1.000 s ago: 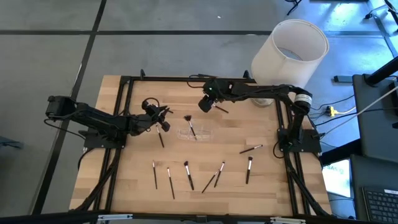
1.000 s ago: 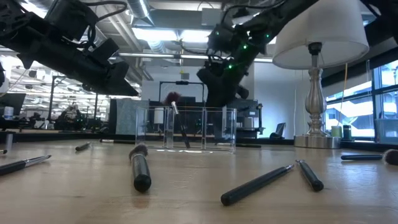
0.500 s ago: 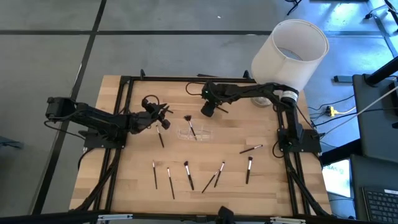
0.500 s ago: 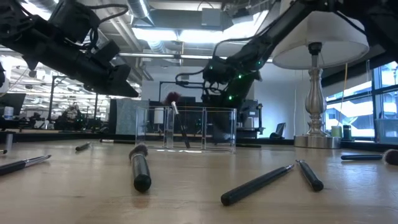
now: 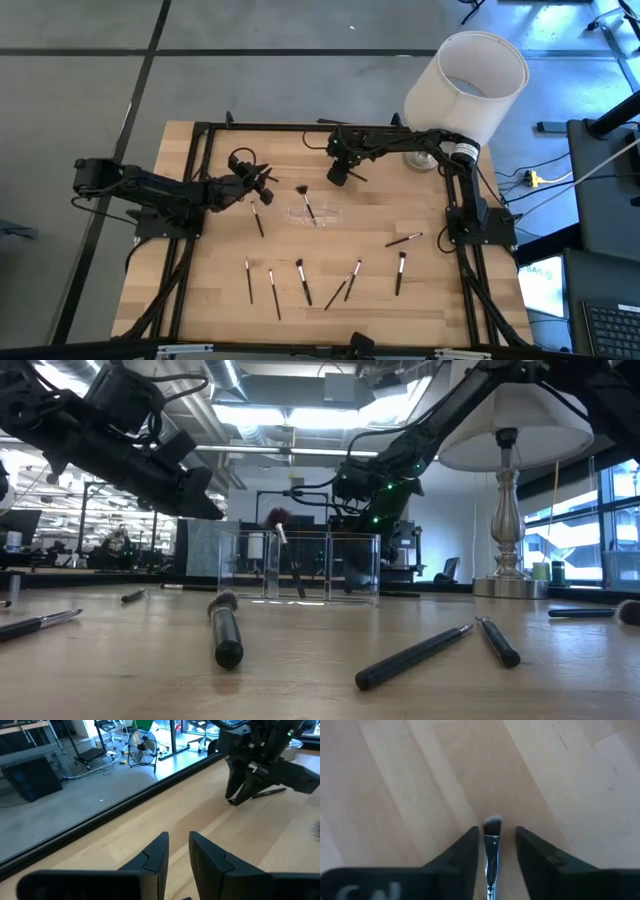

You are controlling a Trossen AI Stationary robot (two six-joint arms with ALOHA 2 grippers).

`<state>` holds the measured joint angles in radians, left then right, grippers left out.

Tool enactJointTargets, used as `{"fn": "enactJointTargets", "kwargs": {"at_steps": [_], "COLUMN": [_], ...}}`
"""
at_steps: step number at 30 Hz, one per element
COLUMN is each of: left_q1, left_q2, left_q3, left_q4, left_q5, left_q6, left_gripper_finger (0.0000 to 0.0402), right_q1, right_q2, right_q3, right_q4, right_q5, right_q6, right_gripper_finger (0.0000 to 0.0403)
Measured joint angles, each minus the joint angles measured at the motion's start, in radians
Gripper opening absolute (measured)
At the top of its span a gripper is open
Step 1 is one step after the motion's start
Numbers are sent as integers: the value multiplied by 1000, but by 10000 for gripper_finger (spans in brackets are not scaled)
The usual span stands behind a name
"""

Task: Put items in baskets/containers
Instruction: Put the eyeshadow brush into the transparent organizer

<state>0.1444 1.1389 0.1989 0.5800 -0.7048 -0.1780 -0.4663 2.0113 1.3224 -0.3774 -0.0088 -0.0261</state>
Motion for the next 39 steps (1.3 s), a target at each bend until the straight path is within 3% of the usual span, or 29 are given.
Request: {"fn": "enactJointTargets", "kwargs": {"at_steps": [6, 12, 17, 25, 31, 39], "left_q1": [22, 43, 48, 47, 41, 40], "left_q2": [0, 0, 0, 0, 0, 0], "left_q3": [0, 0, 0, 0, 0, 0], "left_q4": [0, 0, -11, -58, -107, -109], "left_q5": [0, 0, 22, 114, 123, 124], "left_q6": [0, 0, -2, -28, -72, -17], "left_gripper_finger": [72, 69, 70, 65, 61, 59], "right_q1": [-5, 2, 51, 216, 329, 345], "right_q2": [0, -20, -125, -311, -355, -348], "right_q3": [0, -3, -7, -5, -4, -4], "right_q4": [-2, 7, 12, 134, 236, 170], "right_q5": [-28, -32, -27, 121, 254, 269], "right_q6": [16, 70, 98, 118, 46, 126], "right_gripper_finger": [13, 6, 2, 1, 1, 16]}}
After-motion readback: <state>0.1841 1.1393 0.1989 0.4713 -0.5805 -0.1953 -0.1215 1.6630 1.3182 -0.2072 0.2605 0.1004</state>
